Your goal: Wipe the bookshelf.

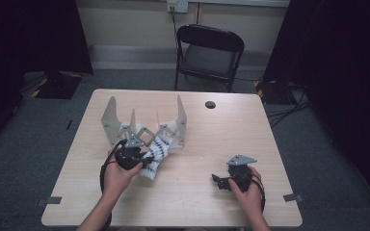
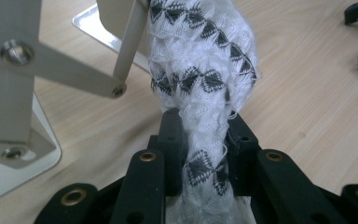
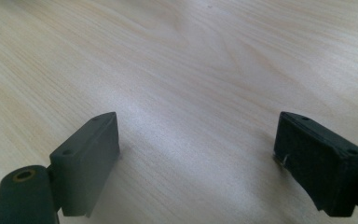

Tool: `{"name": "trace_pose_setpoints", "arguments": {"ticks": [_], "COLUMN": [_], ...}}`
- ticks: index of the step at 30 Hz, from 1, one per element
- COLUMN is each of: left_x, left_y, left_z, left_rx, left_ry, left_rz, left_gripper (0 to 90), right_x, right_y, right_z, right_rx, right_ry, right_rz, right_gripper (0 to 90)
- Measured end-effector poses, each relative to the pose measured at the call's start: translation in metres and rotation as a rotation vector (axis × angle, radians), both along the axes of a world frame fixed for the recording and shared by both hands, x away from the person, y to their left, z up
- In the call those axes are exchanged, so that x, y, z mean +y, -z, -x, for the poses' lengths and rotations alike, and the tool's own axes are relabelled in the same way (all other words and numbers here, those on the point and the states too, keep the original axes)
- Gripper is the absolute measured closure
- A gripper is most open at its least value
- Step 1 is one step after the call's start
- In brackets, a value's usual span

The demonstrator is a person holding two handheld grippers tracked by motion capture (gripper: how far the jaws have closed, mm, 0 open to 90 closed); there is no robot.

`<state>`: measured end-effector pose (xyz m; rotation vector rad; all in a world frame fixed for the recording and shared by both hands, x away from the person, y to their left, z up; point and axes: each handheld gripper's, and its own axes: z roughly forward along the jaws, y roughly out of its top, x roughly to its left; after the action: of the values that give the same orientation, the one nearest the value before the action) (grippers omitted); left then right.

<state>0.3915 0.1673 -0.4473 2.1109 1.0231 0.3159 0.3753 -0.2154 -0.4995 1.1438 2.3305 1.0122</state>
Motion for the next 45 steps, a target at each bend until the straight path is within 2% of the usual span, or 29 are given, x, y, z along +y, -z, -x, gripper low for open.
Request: {"name": "trace_pose_setpoints", "arguments": {"ticks": [8, 11, 12, 13, 17, 20, 27, 29, 31, 34, 39, 42, 45], "left_x": [0.002, 0.002, 0.002, 0.003, 0.006, 0.006, 0.0, 0.001, 0.005, 0.012, 0.021, 0.022, 0.025], "left_y": [0.015, 0.022, 0.025, 0.026, 0.025, 0.01, -0.052, -0.065, -0.072, -0.064, -0.031, -0.014, -0.002], "left_z": [0.005, 0.008, 0.009, 0.009, 0.012, 0.016, 0.029, 0.031, 0.028, 0.019, 0.01, 0.009, 0.008], "left_rx": [0.027, 0.05, 0.06, 0.064, 0.067, 0.04, -0.123, -0.162, -0.186, -0.159, -0.085, -0.048, -0.007], "left_ry": [0.003, 0.011, 0.006, 0.011, 0.012, 0.025, 0.085, 0.072, 0.053, 0.015, -0.02, -0.032, -0.046], "left_rz": [-0.033, -0.054, -0.049, -0.064, -0.06, -0.057, -0.066, -0.044, -0.055, -0.056, -0.094, -0.087, -0.059], "left_gripper": [72.4, 72.4, 72.4, 72.4, 72.4, 72.5, 72.5, 72.5, 72.5, 72.5, 72.5, 72.5, 72.5], "right_x": [0.0, 0.0, 0.0, 0.0, 0.0, 0.0, 0.0, 0.0, 0.0, 0.0, 0.0, 0.0, 0.0], "right_y": [0.0, 0.0, 0.0, 0.0, 0.0, 0.0, 0.0, 0.0, 0.0, 0.0, 0.0, 0.0, 0.0], "right_z": [0.0, 0.0, 0.0, 0.0, 0.0, 0.0, 0.0, 0.0, 0.0, 0.0, 0.0, 0.0, 0.0], "right_rx": [0.0, 0.0, 0.0, 0.0, 0.0, 0.0, 0.0, 0.0, 0.0, 0.0, 0.0, 0.0, 0.001], "right_ry": [0.0, 0.0, 0.001, 0.001, 0.001, 0.001, 0.0, 0.0, 0.0, 0.0, 0.0, 0.0, 0.0], "right_rz": [0.0, 0.0, 0.0, 0.0, 0.0, 0.0, 0.0, 0.0, 0.0, 0.0, 0.0, 0.0, 0.0], "right_gripper": [13.4, 13.4, 13.4, 13.4, 13.4, 13.4, 13.4, 13.4, 13.4, 13.4, 13.4, 13.4, 13.4]}}
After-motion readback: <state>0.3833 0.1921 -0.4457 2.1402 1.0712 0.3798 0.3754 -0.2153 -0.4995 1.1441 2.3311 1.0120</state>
